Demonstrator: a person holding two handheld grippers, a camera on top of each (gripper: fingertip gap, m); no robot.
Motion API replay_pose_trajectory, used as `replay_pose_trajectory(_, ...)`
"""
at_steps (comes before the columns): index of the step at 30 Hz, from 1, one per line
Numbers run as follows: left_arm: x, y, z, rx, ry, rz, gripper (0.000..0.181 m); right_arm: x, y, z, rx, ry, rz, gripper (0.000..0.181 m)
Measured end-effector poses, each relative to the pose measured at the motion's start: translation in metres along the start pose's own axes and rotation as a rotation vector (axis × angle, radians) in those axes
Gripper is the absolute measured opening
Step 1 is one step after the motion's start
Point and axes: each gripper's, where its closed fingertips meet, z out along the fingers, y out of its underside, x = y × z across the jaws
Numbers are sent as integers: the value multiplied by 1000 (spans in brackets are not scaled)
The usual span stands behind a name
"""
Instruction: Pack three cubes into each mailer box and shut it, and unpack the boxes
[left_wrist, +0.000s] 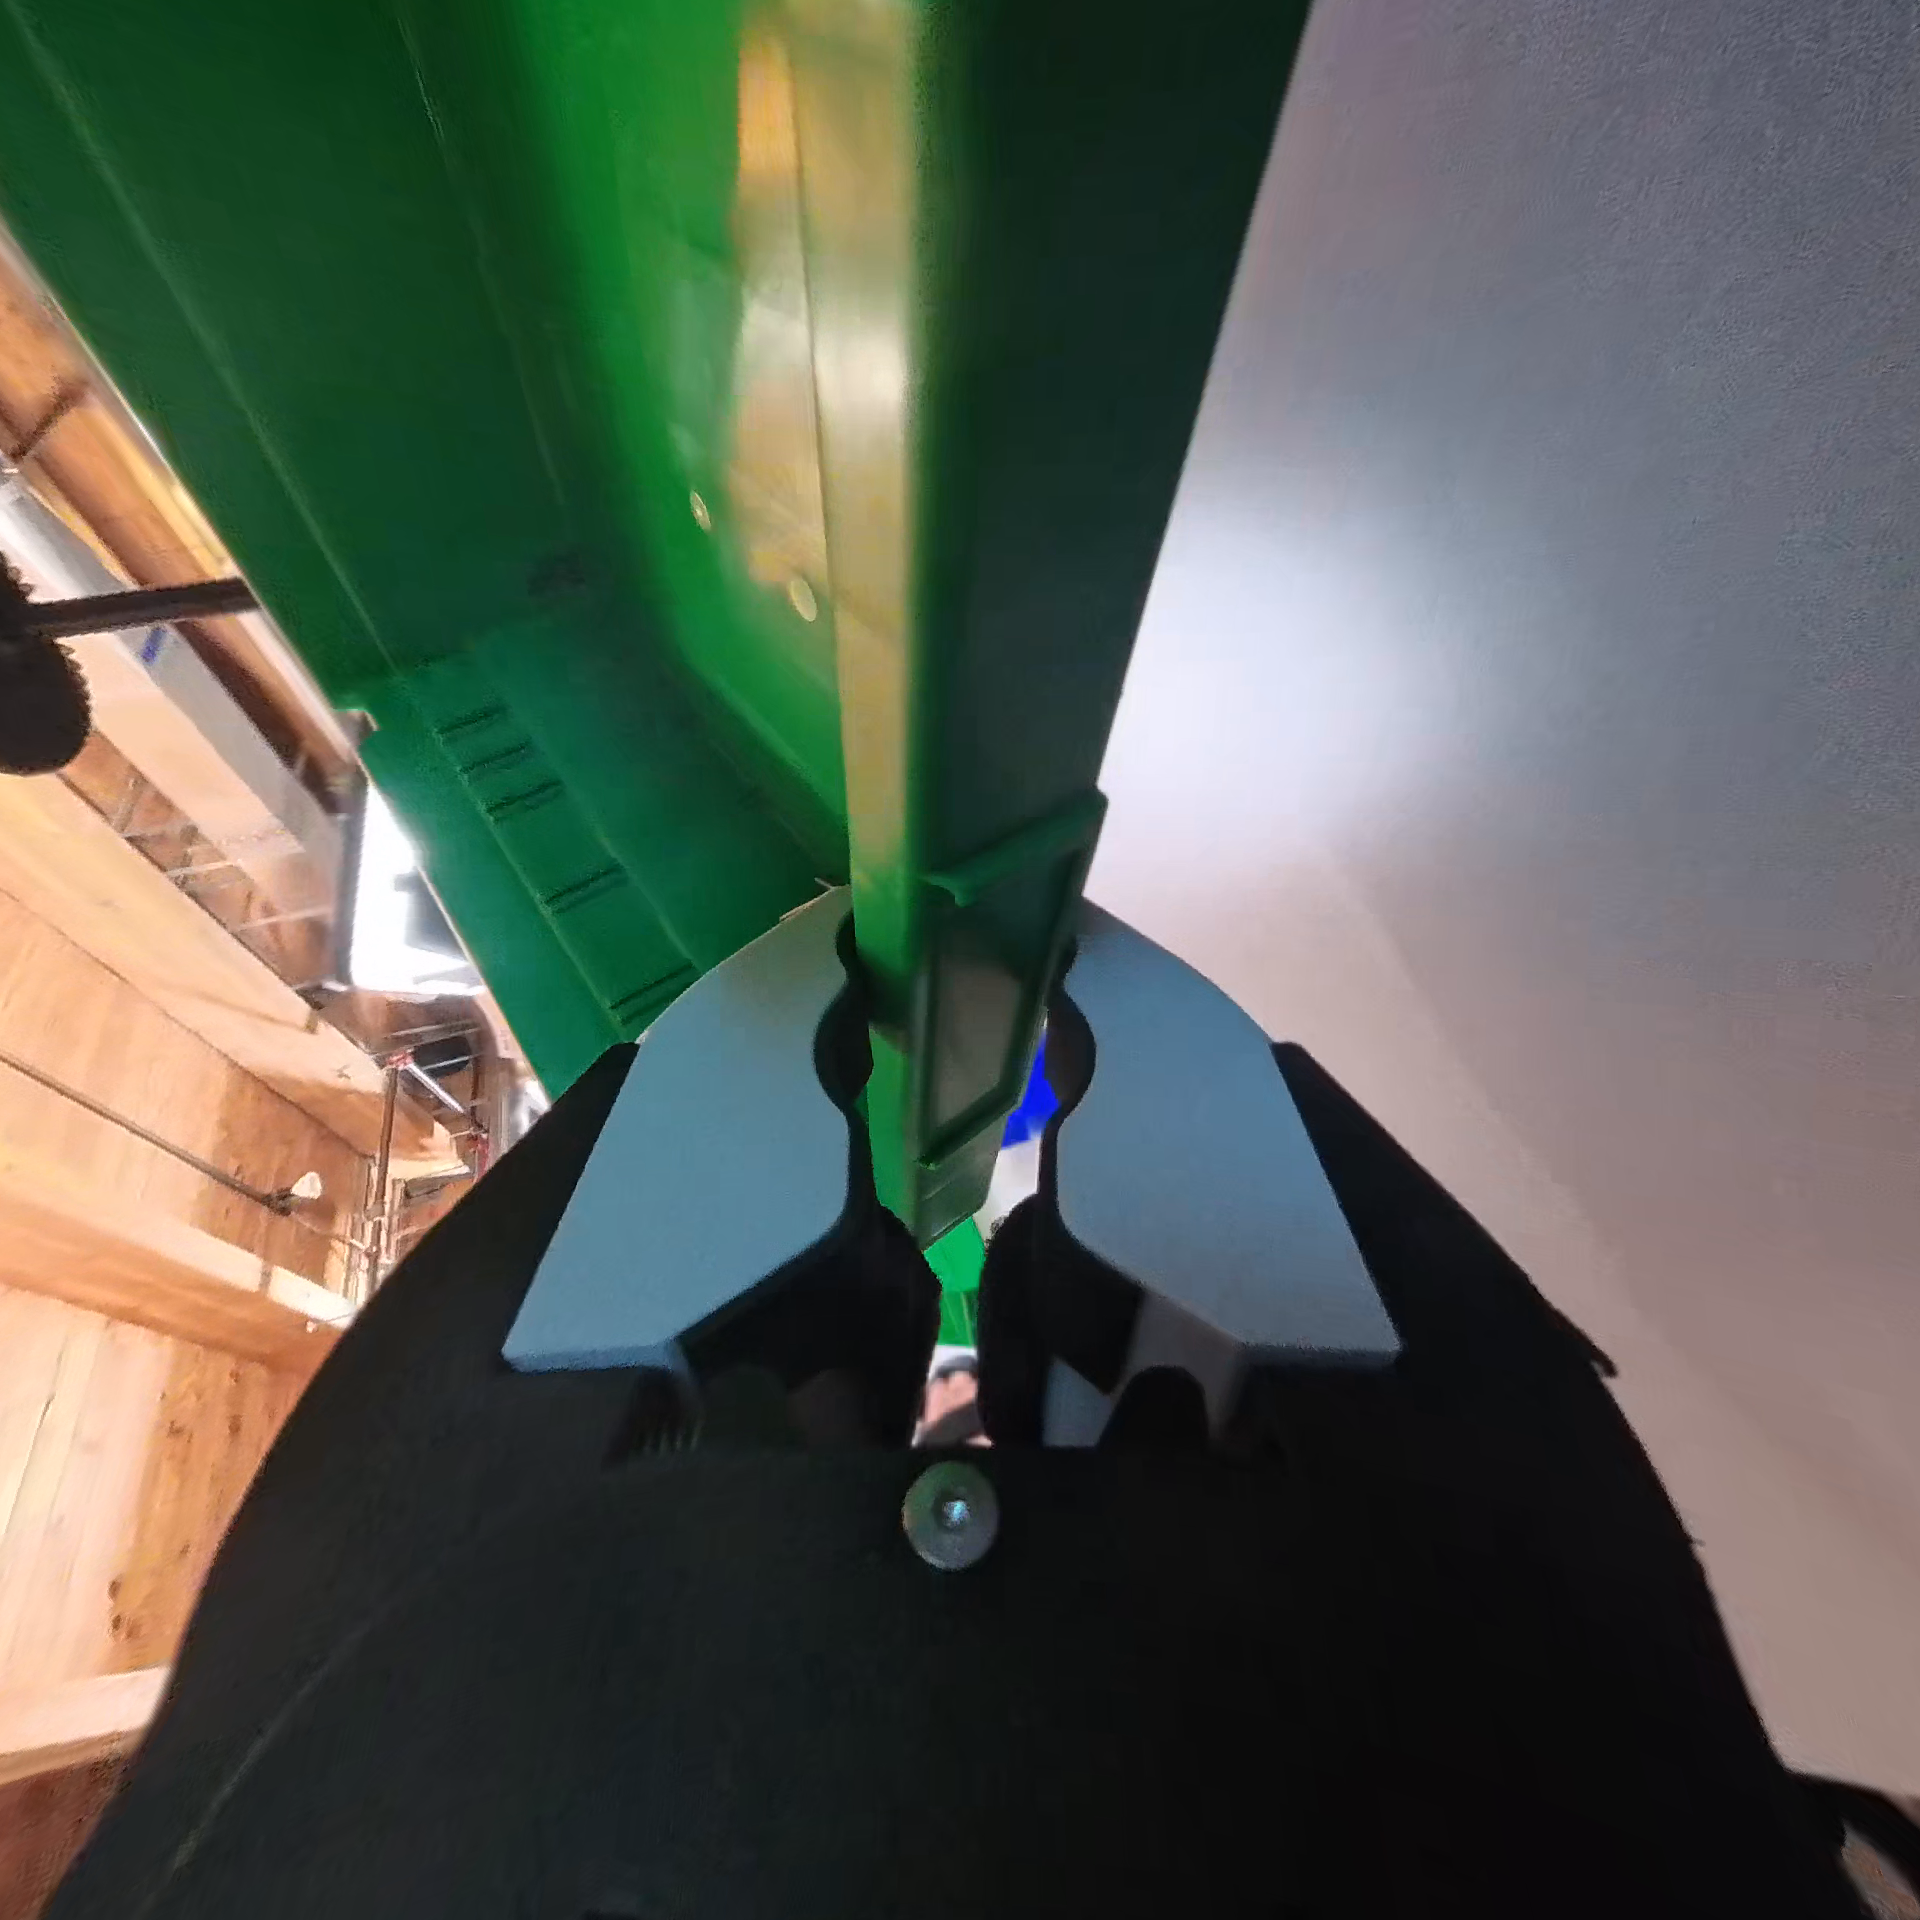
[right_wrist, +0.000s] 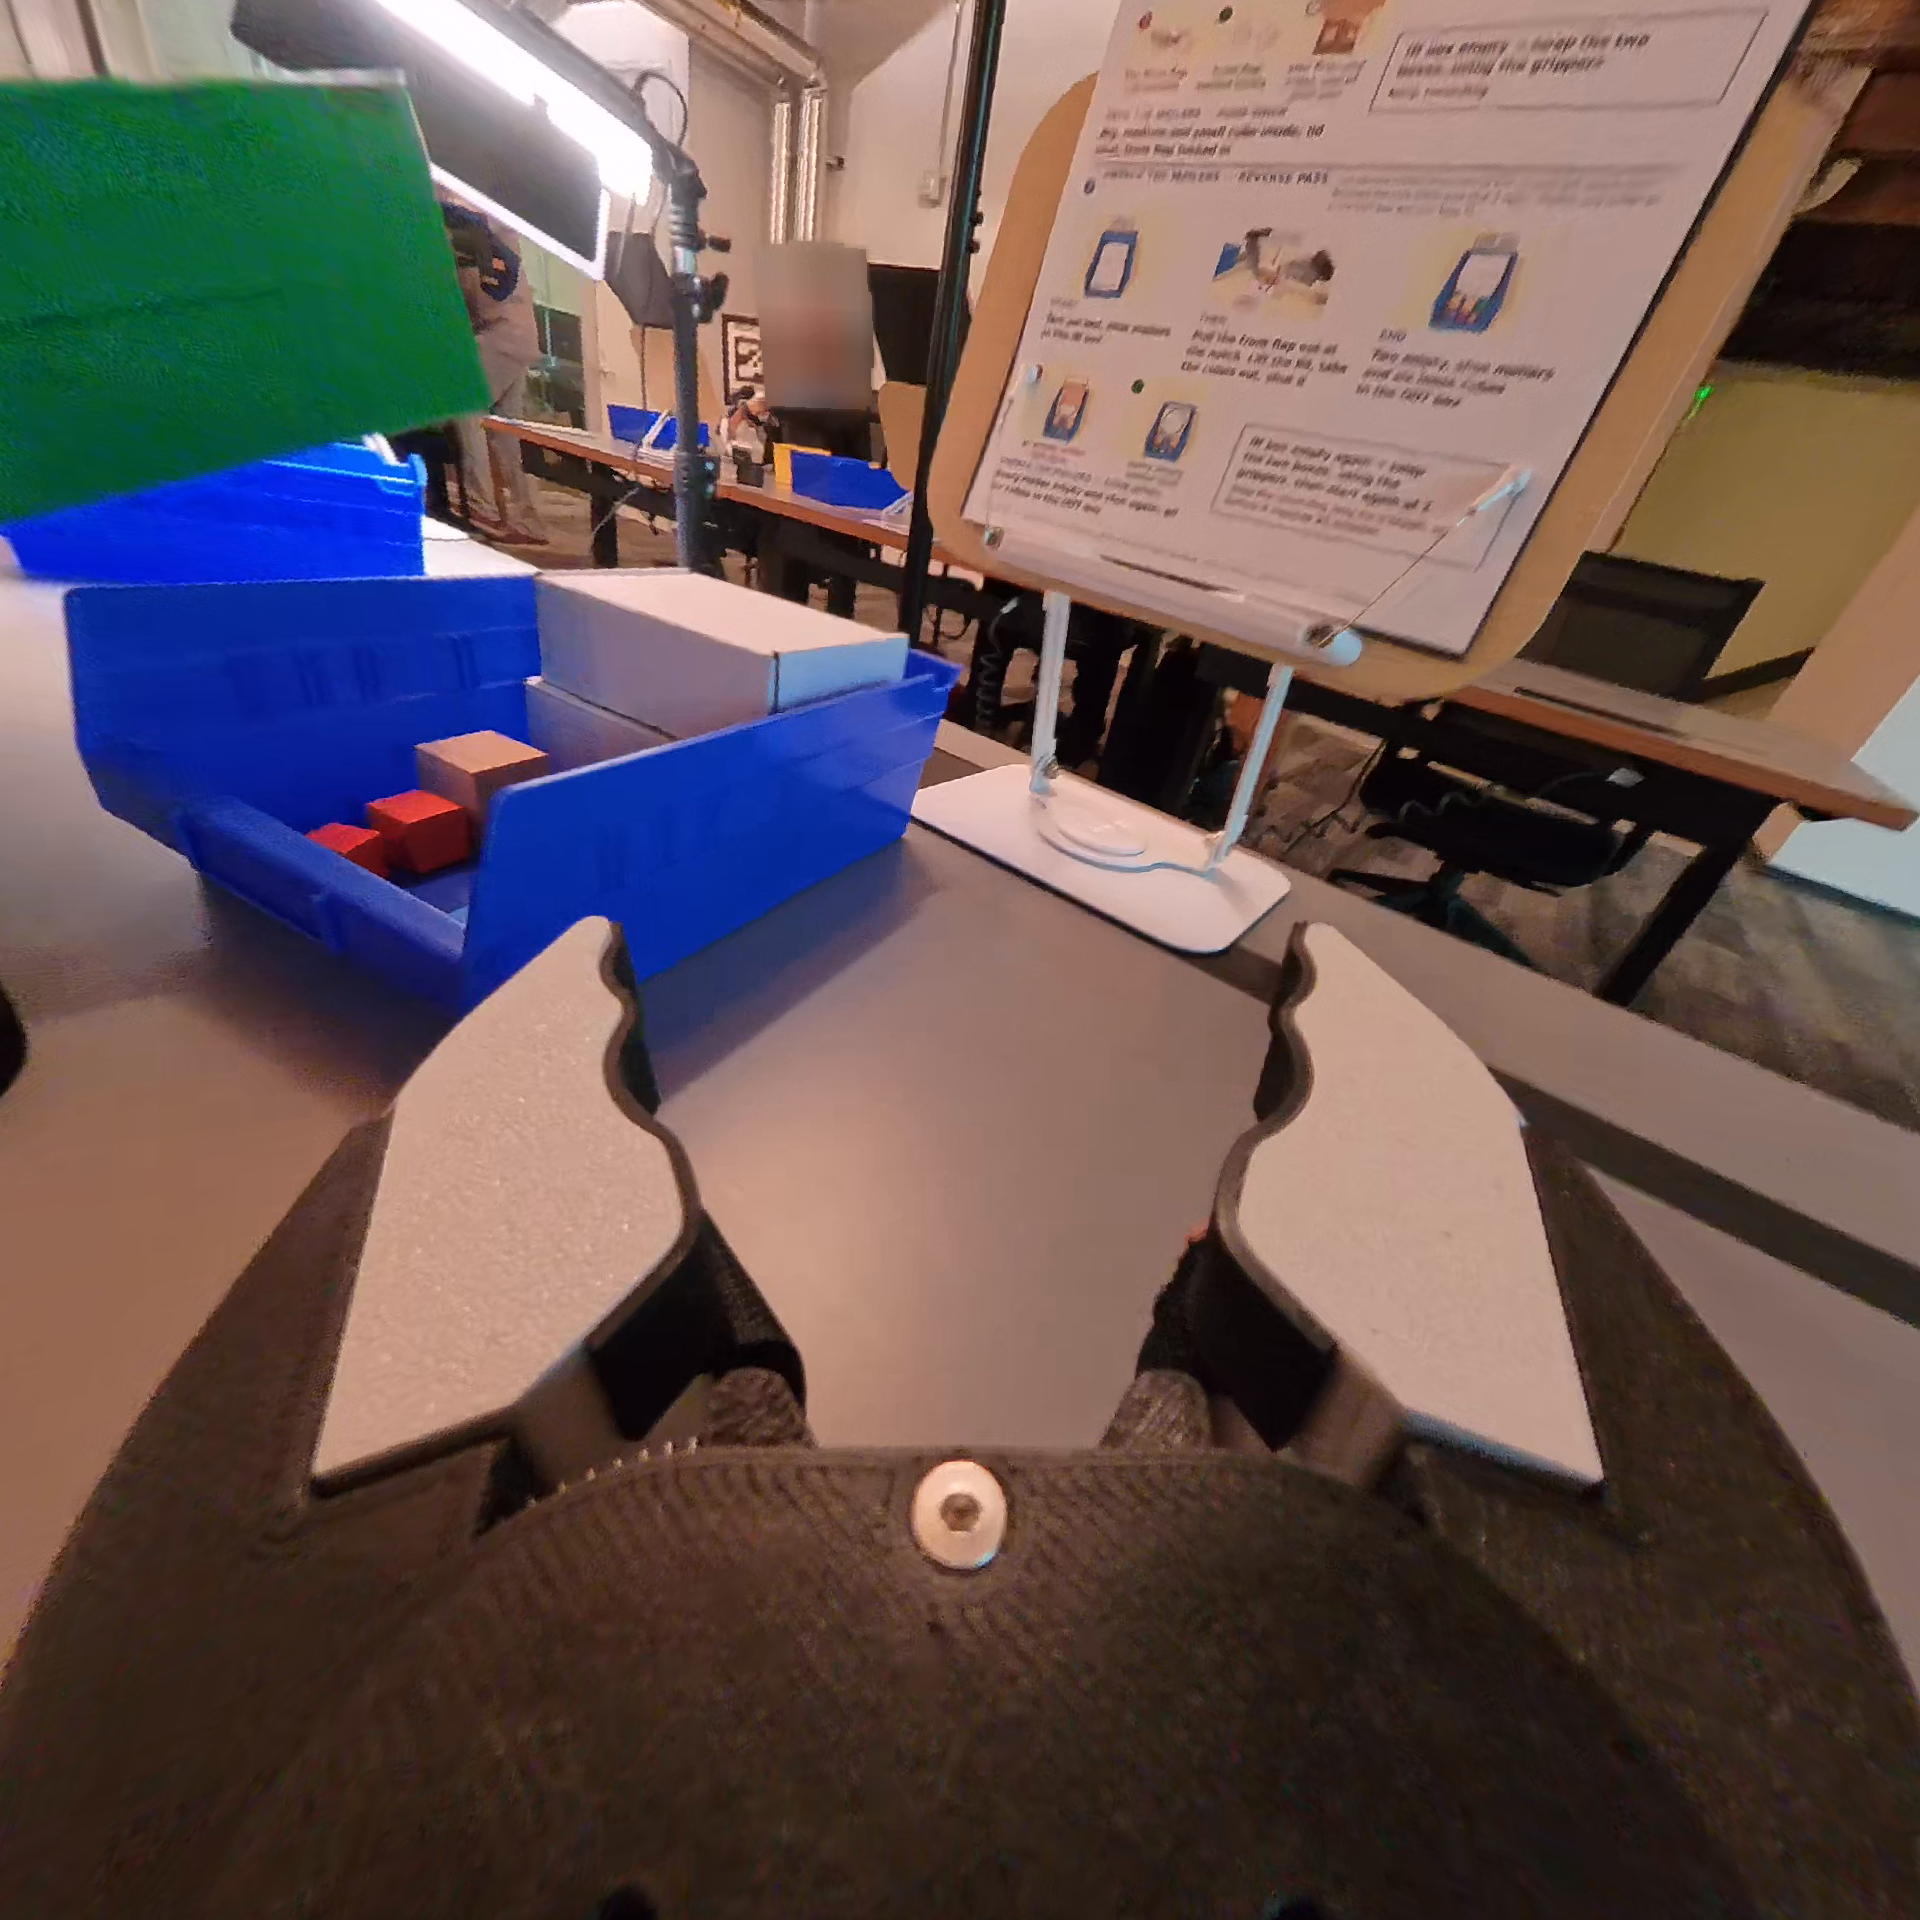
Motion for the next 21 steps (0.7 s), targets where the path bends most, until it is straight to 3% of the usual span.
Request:
replay_pose_trajectory(1,-10,-8,-2,8,-22,-9,29,3,-4,-3,10,12,-15,114)
replay_pose_trajectory(5,-43,-47,-13,42,-90,-23,29,23,-13,-19,20,82,-59,112)
replay_pose_trajectory(10,-65,-116,-25,149,-103,-13,29,59,-9,-49,-24,207,-119,109)
replay_pose_trajectory(21,-48,-321,-60,484,-26,49,30,134,-11,-117,36,450,-35,104)
